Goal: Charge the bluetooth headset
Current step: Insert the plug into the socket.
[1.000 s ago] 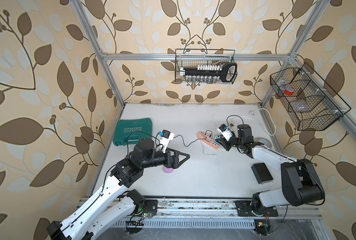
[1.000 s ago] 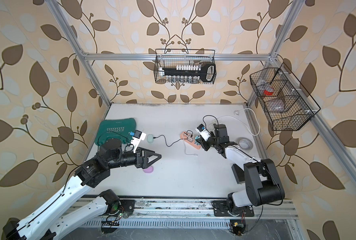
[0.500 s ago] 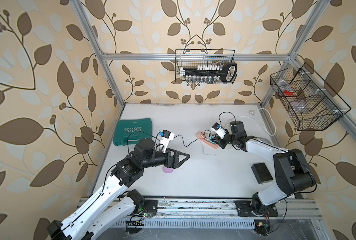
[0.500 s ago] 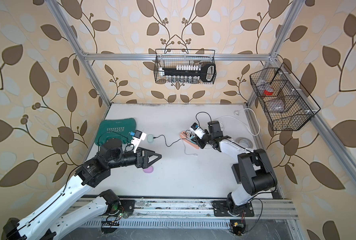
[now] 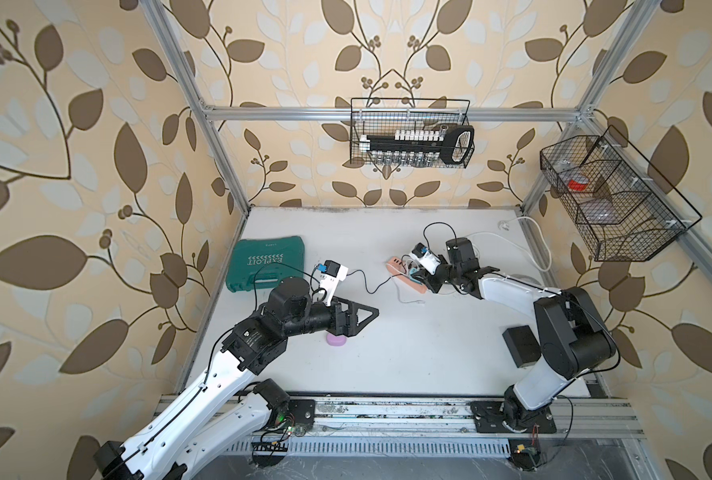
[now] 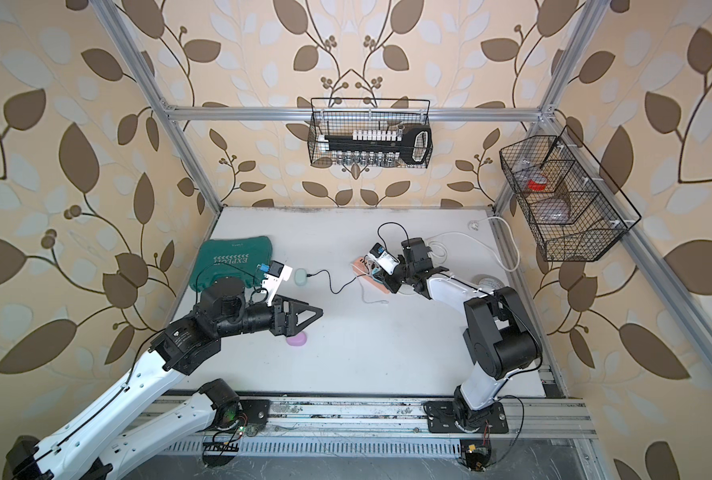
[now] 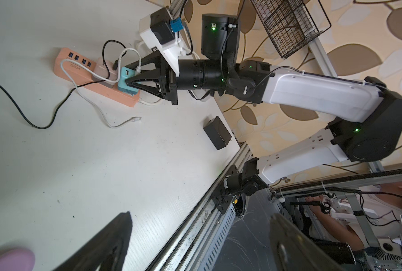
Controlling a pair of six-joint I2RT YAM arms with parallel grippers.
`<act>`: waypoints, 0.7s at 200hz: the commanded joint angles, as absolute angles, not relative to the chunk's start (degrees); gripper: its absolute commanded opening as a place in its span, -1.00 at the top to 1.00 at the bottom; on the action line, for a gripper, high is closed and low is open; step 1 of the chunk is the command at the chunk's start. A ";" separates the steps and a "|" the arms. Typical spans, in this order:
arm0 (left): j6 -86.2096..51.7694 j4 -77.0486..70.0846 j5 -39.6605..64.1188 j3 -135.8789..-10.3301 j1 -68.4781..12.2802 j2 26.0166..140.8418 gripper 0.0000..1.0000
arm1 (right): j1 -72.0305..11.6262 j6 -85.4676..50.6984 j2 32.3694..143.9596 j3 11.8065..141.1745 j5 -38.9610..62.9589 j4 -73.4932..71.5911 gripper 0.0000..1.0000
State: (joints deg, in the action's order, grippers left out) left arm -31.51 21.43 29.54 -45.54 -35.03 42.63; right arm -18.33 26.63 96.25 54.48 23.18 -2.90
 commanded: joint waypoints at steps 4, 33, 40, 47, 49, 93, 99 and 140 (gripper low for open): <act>-30.66 20.77 29.09 -47.36 -34.63 43.02 -0.86 | -18.69 25.93 98.03 57.22 23.20 -6.31 0.74; -31.12 20.66 29.00 -47.89 -34.64 43.67 -0.86 | -19.81 21.86 99.40 58.74 23.30 -8.26 0.74; -31.31 20.56 28.94 -47.86 -34.66 43.68 -0.86 | -20.27 20.84 99.32 58.44 22.47 -8.80 0.74; -31.45 20.34 28.92 -47.86 -34.64 43.68 -0.86 | -20.74 19.97 99.15 58.02 21.73 -9.16 0.74; -31.53 20.38 28.92 -47.82 -34.63 43.66 -0.86 | -20.87 19.65 99.08 57.86 21.39 -9.28 0.74; -31.86 19.45 29.52 -47.29 -34.63 44.20 -0.86 | -22.04 12.35 96.30 55.96 19.59 -8.26 0.74; -31.91 19.27 29.53 -47.22 -34.70 44.36 -0.86 | -22.60 11.99 95.90 55.52 18.91 -8.26 0.74; -32.19 18.71 30.04 -46.85 -34.68 44.21 -0.86 | -24.21 9.58 94.74 54.80 12.42 -5.54 0.74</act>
